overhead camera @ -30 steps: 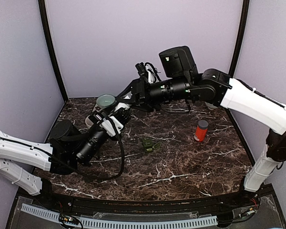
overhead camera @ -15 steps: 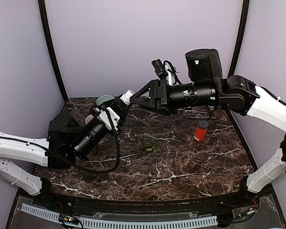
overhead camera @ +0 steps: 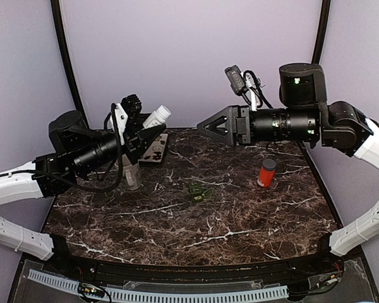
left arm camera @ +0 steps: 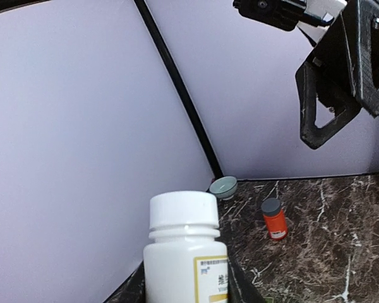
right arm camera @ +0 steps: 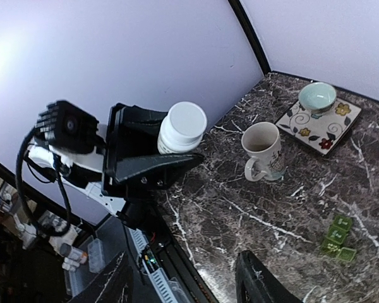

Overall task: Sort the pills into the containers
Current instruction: Screw the lid of the pill bottle onto the pill bottle.

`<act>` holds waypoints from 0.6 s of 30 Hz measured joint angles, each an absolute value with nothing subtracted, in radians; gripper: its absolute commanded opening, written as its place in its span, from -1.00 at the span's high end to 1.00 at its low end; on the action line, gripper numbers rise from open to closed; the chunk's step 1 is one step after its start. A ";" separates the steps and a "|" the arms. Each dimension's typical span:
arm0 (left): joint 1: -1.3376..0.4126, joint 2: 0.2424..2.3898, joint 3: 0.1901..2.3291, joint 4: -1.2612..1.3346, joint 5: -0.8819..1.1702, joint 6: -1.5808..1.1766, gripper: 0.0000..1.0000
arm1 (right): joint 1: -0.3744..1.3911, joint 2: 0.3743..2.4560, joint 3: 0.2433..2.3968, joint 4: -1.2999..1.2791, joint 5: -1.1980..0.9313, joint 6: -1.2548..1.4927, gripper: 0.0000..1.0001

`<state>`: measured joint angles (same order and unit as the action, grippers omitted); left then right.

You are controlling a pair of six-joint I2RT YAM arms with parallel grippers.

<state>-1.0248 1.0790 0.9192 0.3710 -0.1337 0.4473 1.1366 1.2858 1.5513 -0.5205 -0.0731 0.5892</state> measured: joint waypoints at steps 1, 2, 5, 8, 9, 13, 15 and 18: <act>-1.000 1.074 0.939 0.334 -0.078 0.411 1.00 | 1.137 1.280 1.549 -0.529 -0.064 0.553 -0.12; -0.978 1.074 0.960 0.301 -0.018 0.376 1.00 | 1.137 1.274 1.547 -0.533 -0.054 0.520 -0.12; -0.926 1.075 1.004 0.217 0.160 0.287 1.00 | 1.137 1.259 1.537 -0.535 -0.043 0.430 -0.13; -0.881 1.094 1.050 0.140 0.351 0.202 1.00 | 1.137 1.252 1.529 -0.537 -0.036 0.358 -0.13; -0.871 1.103 1.061 0.126 0.396 0.184 1.00 | 1.137 1.251 1.528 -0.537 -0.036 0.344 -0.13; -0.830 1.151 1.101 0.074 0.610 0.099 1.00 | 1.137 1.251 1.527 -0.541 -0.034 0.286 -0.13; -0.813 1.177 1.116 0.057 0.704 0.058 1.00 | 1.137 1.251 1.527 -0.542 -0.043 0.266 -0.13; -0.794 1.219 1.138 0.055 0.830 -0.002 1.00 | 1.137 1.255 1.527 -0.542 -0.065 0.247 -0.13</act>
